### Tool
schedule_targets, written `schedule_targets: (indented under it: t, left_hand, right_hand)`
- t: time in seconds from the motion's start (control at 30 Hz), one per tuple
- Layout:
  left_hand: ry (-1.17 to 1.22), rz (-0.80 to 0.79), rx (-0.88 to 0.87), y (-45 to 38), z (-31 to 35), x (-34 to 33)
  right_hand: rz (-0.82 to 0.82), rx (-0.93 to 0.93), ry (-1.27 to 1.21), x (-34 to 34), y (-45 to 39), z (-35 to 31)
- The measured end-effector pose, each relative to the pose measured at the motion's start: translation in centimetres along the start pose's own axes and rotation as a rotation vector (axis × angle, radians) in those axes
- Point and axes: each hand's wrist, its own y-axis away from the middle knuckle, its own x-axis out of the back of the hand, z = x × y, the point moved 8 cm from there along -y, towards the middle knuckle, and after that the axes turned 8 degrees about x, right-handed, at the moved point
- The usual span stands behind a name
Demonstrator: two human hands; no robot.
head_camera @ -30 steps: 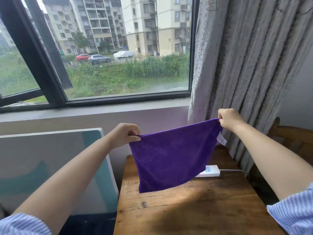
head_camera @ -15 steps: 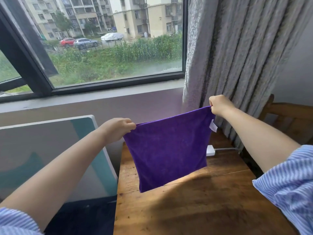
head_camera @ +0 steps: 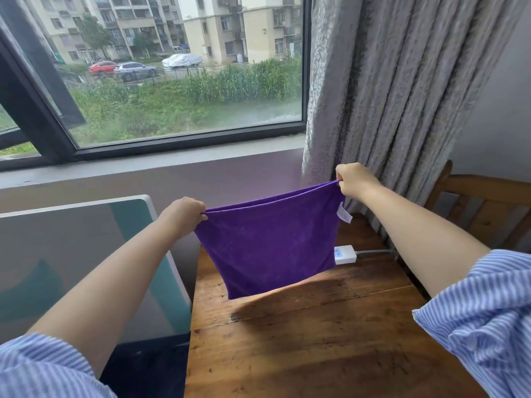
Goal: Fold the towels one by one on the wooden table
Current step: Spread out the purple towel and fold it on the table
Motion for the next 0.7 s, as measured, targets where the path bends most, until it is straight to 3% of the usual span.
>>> schedule_targets:
  t: [0.27, 0.57, 0.63, 0.7]
  left_hand:
    - [-0.143, 0.093, 0.092, -0.7, -1.2, 0.2]
    - [0.111, 0.104, 0.108, -0.6, -2.9, 0.6]
    - [0.204, 0.083, 0.084, -0.6, -2.9, 1.1]
    - [0.237, 0.101, 0.081, -0.9, -3.4, 2.2]
  right_hand:
    - [-0.056, 0.040, -0.115, -0.4, 0.2, -0.3]
    - [-0.177, 0.100, -0.087, -0.8, 0.1, -0.8]
    - [-0.127, 0.083, -0.082, -0.1, -0.2, -0.9]
    - [0.074, 0.050, -0.095, 2.1, -0.8, -1.3]
